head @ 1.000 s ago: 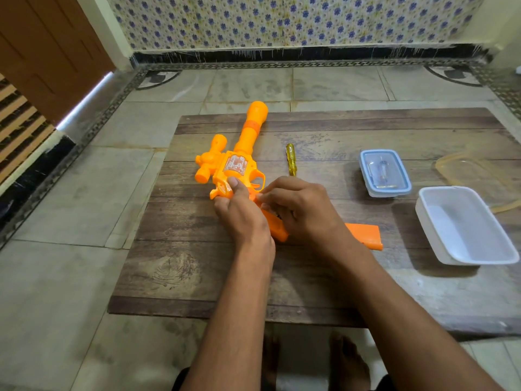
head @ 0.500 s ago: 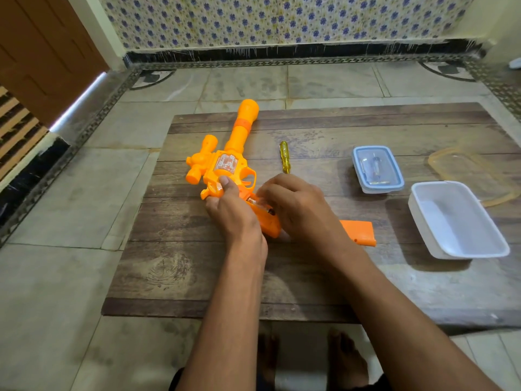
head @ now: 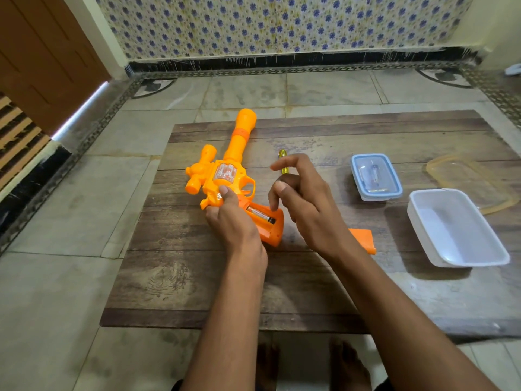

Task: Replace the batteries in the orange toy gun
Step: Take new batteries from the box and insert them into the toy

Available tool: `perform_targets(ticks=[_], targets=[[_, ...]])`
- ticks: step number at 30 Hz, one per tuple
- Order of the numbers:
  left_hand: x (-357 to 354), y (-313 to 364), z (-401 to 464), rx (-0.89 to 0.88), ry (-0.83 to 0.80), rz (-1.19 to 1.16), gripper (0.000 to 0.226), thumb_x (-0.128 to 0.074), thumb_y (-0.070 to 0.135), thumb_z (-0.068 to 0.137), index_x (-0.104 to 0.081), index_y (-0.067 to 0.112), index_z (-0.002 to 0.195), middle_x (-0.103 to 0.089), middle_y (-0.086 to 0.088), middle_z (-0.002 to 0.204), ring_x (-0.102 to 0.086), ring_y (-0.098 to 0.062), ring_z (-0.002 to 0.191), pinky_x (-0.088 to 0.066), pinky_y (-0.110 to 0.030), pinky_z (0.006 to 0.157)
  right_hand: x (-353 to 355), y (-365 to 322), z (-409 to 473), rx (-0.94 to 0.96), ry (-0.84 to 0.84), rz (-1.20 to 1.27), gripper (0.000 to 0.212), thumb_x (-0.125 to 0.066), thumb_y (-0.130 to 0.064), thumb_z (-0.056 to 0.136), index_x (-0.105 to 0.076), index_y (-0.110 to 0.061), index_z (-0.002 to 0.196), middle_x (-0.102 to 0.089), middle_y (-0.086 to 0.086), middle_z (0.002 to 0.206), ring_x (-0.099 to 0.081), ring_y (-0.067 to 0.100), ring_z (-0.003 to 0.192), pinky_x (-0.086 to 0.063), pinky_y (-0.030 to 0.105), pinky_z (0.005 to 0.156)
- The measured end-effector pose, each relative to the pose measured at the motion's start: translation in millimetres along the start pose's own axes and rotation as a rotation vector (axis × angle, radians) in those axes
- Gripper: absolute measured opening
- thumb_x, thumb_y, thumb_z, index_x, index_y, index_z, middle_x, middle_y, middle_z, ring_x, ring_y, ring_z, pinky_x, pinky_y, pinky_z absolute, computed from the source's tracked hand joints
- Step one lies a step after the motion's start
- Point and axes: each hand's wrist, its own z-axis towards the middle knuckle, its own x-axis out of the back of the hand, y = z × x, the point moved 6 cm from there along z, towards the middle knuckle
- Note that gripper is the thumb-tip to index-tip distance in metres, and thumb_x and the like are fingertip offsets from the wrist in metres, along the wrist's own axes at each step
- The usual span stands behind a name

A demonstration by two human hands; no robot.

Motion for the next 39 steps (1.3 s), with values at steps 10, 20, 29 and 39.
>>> perform_targets(ticks=[10,20,29,39], targets=[[1,0,4,-0.021,0.022,0.009,0.025,-0.052,0.033,0.106,-0.055,0.013,0.120,-0.065,-0.010,0.117,-0.064,-0.027,0.106,-0.053,-0.045,0.095,6,-1,1,0.056,0.072,-0.192,0.016,-0.052,-0.022,0.102,-0.054,-0.008,0.093,-0.049,-0.009,0.065,-0.045,0.011,0.060,-0.040,0.036,0.059],[0,0,3,-0.007,0.012,0.007,0.037,-0.052,0.033,0.107,-0.056,0.006,0.131,-0.067,-0.012,0.120,-0.065,-0.027,0.103,-0.053,-0.043,0.090,1,-7,-1,0.088,-0.029,-0.208,0.023,-0.046,-0.014,0.102,-0.066,-0.004,0.106,-0.063,0.002,0.069,-0.060,0.016,0.067,-0.049,0.035,0.068],[0,-1,6,-0.021,0.004,0.022,0.035,-0.051,0.035,0.106,-0.061,0.007,0.126,-0.069,-0.011,0.114,-0.067,-0.030,0.105,-0.055,-0.048,0.096,0,-13,-1,0.157,-0.011,-0.386,0.018,-0.054,-0.026,0.102,-0.050,-0.010,0.108,-0.068,0.002,0.086,-0.066,0.029,0.073,-0.051,0.053,0.065],[-1,-1,13,-0.019,-0.029,-0.029,0.041,-0.048,0.035,0.108,-0.057,0.004,0.133,-0.069,-0.017,0.121,-0.070,-0.030,0.103,-0.058,-0.044,0.087,2,-14,-4,0.108,-0.083,-0.242,0.008,-0.048,-0.008,0.092,-0.055,-0.004,0.091,-0.064,-0.012,0.076,-0.068,0.023,0.077,-0.051,0.044,0.069]])
